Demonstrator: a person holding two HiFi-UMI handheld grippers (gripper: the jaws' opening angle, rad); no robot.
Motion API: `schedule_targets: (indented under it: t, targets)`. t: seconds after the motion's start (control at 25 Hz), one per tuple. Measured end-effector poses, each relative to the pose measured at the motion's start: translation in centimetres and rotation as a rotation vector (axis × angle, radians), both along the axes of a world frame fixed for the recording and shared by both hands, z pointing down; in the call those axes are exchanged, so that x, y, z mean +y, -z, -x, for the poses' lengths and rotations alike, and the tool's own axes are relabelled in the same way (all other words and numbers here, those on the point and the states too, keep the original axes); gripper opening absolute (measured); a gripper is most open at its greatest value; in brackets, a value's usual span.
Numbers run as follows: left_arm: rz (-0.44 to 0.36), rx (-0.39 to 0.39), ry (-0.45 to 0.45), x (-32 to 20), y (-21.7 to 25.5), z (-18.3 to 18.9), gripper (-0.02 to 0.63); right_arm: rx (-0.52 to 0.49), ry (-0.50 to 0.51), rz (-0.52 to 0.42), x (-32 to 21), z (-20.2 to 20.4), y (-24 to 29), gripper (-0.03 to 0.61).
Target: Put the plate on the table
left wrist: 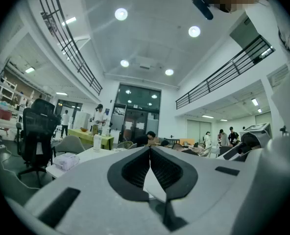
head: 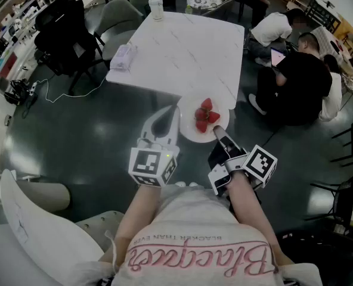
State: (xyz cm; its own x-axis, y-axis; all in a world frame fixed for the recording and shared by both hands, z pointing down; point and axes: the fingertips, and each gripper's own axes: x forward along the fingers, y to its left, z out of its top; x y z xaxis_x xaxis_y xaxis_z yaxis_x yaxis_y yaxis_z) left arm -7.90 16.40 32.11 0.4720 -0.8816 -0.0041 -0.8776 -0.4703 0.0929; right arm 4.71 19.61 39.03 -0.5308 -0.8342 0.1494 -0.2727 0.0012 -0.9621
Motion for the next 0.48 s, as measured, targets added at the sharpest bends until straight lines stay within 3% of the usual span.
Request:
schedule_targets:
  t: [0.48]
  targets:
    - [-0.018, -0.011, 0.020, 0.00, -0.12, 0.18, 0.006, 0.015, 0.026, -0.011, -0.18, 0.06, -0.01, 0.011]
